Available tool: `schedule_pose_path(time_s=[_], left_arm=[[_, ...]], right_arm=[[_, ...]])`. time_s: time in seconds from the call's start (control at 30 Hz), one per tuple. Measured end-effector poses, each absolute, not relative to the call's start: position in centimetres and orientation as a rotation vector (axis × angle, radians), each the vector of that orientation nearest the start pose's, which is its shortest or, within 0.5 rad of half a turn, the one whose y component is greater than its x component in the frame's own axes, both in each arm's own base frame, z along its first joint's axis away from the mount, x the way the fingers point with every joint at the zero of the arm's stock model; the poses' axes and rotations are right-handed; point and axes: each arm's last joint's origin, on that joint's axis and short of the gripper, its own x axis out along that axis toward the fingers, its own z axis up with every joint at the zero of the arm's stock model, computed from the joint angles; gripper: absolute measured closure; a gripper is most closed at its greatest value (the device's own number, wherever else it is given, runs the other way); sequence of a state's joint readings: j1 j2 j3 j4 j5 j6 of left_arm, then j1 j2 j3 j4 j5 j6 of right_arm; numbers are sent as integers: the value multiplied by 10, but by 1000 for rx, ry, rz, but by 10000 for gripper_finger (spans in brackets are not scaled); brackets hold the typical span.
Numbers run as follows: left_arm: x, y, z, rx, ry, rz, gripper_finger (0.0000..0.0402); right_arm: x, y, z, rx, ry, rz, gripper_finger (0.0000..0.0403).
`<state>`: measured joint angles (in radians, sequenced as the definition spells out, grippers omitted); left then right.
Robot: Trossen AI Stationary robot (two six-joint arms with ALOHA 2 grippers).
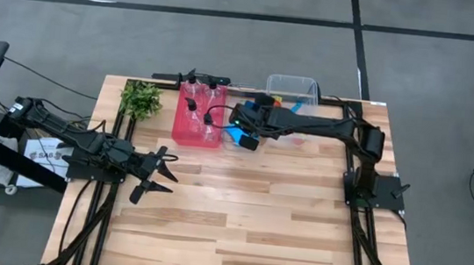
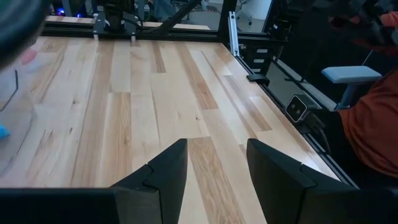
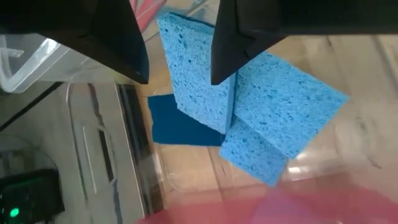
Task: Pick & Place Kitchen Sink Supplies
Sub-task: Return to Home Position
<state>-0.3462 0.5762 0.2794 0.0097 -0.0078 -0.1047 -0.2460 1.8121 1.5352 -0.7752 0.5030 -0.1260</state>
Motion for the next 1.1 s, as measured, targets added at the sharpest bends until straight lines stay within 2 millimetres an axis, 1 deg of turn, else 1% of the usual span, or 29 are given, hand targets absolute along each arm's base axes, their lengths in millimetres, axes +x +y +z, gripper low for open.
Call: schedule_pose_path(time_s=[0.07,0.17,0.23,0.3,0.43,0.57,0.63,0.77,0.9,1.0,1.1], left_arm=[[135,-48,206,-48,301,-321,234],[135,-48,206,-48,301,-321,234],[135,-48,206,-43,300,-322,234],[135,-48,206,-2,293,-328,234],[135,-48,206,98,275,-336,234],[132,-44,211,105,227,-231,234],[127,-41,216,99,184,-184,234],[115,-35,228,71,76,-146,234],[103,-31,238,37,-22,-140,234],[96,-28,240,-13,-47,-140,234],[92,-27,240,-27,-47,-141,234]], right_arm=[[367,-101,273,-262,1098,-597,234],[362,-94,286,-271,1058,-587,227],[357,-88,298,-269,1021,-576,224],[351,-81,311,-272,981,-569,222],[332,-61,340,-308,920,-525,221],[304,-40,361,-317,918,-476,222],[290,-30,368,-300,911,-455,223],[259,-11,375,-244,866,-332,225],[226,6,372,-191,794,-184,222],[199,15,365,-155,724,-150,221],[173,20,352,-118,632,-125,221]])
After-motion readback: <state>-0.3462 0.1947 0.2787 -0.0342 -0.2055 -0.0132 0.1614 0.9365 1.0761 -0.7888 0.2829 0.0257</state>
